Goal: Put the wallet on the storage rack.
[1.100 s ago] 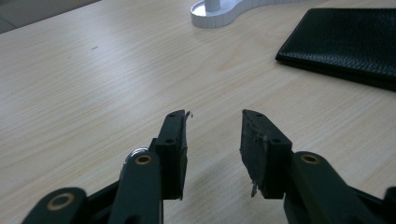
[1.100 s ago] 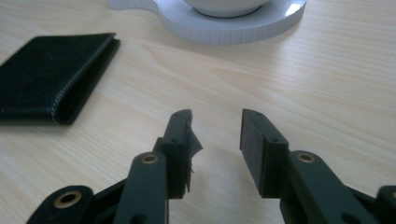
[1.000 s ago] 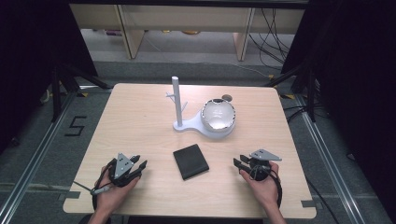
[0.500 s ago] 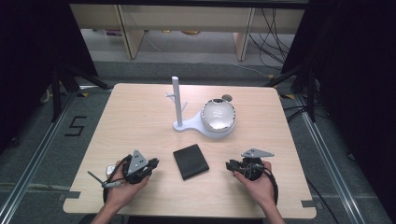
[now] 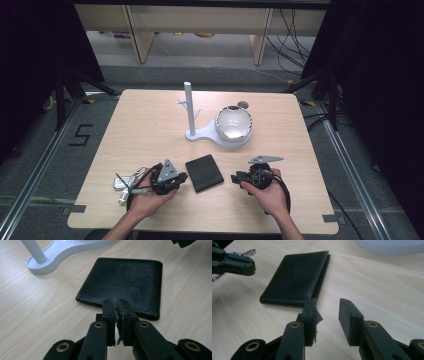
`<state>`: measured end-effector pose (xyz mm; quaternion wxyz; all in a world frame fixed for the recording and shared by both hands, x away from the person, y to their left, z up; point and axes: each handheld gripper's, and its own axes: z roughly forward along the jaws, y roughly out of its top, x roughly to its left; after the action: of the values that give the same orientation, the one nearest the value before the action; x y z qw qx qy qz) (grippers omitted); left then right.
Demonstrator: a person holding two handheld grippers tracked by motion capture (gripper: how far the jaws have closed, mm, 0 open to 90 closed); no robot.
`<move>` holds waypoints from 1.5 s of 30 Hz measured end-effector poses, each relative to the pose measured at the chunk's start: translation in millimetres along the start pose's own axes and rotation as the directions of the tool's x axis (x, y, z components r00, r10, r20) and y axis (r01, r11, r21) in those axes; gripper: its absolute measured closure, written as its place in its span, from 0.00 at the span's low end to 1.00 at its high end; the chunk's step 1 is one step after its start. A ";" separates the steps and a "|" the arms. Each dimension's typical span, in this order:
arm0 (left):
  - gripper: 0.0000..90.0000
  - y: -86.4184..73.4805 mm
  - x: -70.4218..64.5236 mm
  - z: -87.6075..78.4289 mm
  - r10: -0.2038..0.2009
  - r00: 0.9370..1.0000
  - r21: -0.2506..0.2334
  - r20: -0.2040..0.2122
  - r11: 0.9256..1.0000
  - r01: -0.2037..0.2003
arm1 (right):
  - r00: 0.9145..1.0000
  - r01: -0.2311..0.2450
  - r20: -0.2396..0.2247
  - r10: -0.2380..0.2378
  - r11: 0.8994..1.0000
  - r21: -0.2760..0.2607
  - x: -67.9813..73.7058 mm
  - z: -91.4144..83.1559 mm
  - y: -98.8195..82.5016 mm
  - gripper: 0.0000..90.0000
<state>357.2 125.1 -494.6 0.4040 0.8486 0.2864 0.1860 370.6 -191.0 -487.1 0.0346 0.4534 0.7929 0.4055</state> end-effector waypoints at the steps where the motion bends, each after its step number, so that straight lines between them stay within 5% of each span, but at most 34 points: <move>1: 0.95 2.9 2.4 5.8 -0.002 1.000 0.003 0.013 1.000 0.002 | 1.000 0.004 -0.008 -0.004 0.999 0.040 1.6 2.8 1.0 0.77; 9: 0.94 17.1 14.2 25.5 0.017 1.000 0.023 0.014 1.000 -0.018 | 0.996 -0.053 -0.060 0.060 0.991 0.120 7.5 16.6 -1.4 0.68; 11: 0.94 19.7 17.6 33.6 0.037 0.999 0.045 -0.004 0.998 -0.036 | 0.986 -0.129 -0.082 0.144 0.978 0.165 12.3 19.6 1.6 0.66; 12: 0.94 19.6 18.6 35.9 0.034 0.999 0.056 -0.005 0.998 -0.034 | 0.990 -0.113 -0.069 0.125 0.981 0.157 11.1 21.0 3.1 0.65; 15: 0.94 19.2 22.2 41.1 0.040 0.999 0.066 -0.019 0.997 -0.039 | 0.983 -0.144 -0.080 0.164 0.968 0.206 12.7 25.3 7.1 0.64; 16: 0.94 19.2 22.2 41.1 0.040 0.999 0.066 -0.019 0.997 -0.039 | 0.970 -0.214 -0.067 0.235 0.948 0.238 18.2 24.4 9.0 0.64; 17: 0.93 18.4 22.1 43.4 0.025 0.999 0.059 -0.027 0.998 -0.023 | 0.978 -0.176 -0.072 0.197 0.958 0.228 15.9 26.7 9.1 0.63; 20: 0.94 17.7 23.8 45.7 0.016 1.000 0.053 -0.024 0.998 -0.014 | 0.977 -0.182 -0.061 0.203 0.952 0.247 16.7 28.3 9.9 0.63; 21: 0.94 18.6 25.8 45.8 0.027 0.999 0.059 -0.037 0.998 -0.025 | 0.977 -0.166 -0.092 0.194 0.954 0.251 16.5 30.0 10.3 0.63; 22: 0.95 19.3 27.1 45.9 0.034 0.999 0.061 -0.034 0.998 -0.032 | 0.975 -0.188 -0.063 0.211 0.945 0.268 18.9 29.7 10.7 0.63; 26: 0.99 21.5 32.0 50.9 0.033 0.999 0.066 -0.043 0.997 -0.030 | 0.974 -0.185 -0.073 0.214 0.941 0.282 22.1 31.3 11.0 0.63; 27: 0.99 22.1 34.5 53.2 0.033 0.999 0.077 -0.042 0.997 -0.029 | 0.969 -0.208 -0.066 0.237 0.933 0.295 25.3 31.6 11.5 0.63; 29: 0.99 24.6 37.8 56.5 0.030 0.999 0.077 -0.044 0.997 -0.026 | 0.970 -0.205 -0.061 0.233 0.932 0.298 25.7 31.7 11.7 0.63; 30: 0.99 26.6 40.9 55.6 0.062 0.997 0.110 -0.038 0.992 -0.057 | 0.977 -0.176 -0.064 0.202 0.942 0.287 23.9 33.2 11.1 0.63; 31: 0.99 27.6 41.9 57.2 0.059 0.998 0.112 -0.035 0.992 -0.055 | 0.973 -0.199 -0.050 0.223 0.934 0.297 25.8 33.1 11.7 0.63; 33: 0.99 29.6 42.0 60.2 0.081 0.996 0.125 -0.040 0.989 -0.075 | 0.980 -0.170 -0.056 0.193 0.944 0.283 24.0 36.2 11.2 0.63; 36: 0.99 30.3 41.0 61.7 0.084 0.996 0.131 -0.044 0.988 -0.077 | 0.980 -0.167 -0.059 0.192 0.942 0.293 23.9 37.8 13.0 0.63; 37: 0.99 31.0 41.3 62.1 0.098 0.994 0.135 -0.044 0.987 -0.091 | 0.976 -0.191 -0.040 0.213 0.933 0.303 25.8 38.7 14.5 0.63; 38: 0.99 31.3 41.1 62.5 0.102 0.994 0.141 -0.044 0.985 -0.095 | 0.979 -0.173 -0.053 0.195 0.944 0.280 25.8 39.3 15.0 0.63; 45: 0.99 33.5 41.8 65.7 0.127 0.991 0.152 -0.037 0.981 -0.120 | 0.973 -0.202 -0.052 0.224 0.941 0.270 27.2 46.4 19.7 0.62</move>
<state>436.4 96.6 -504.2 0.3201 0.8880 0.2558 0.2086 387.8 -137.2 -496.4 -0.1026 0.5200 0.7867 0.3165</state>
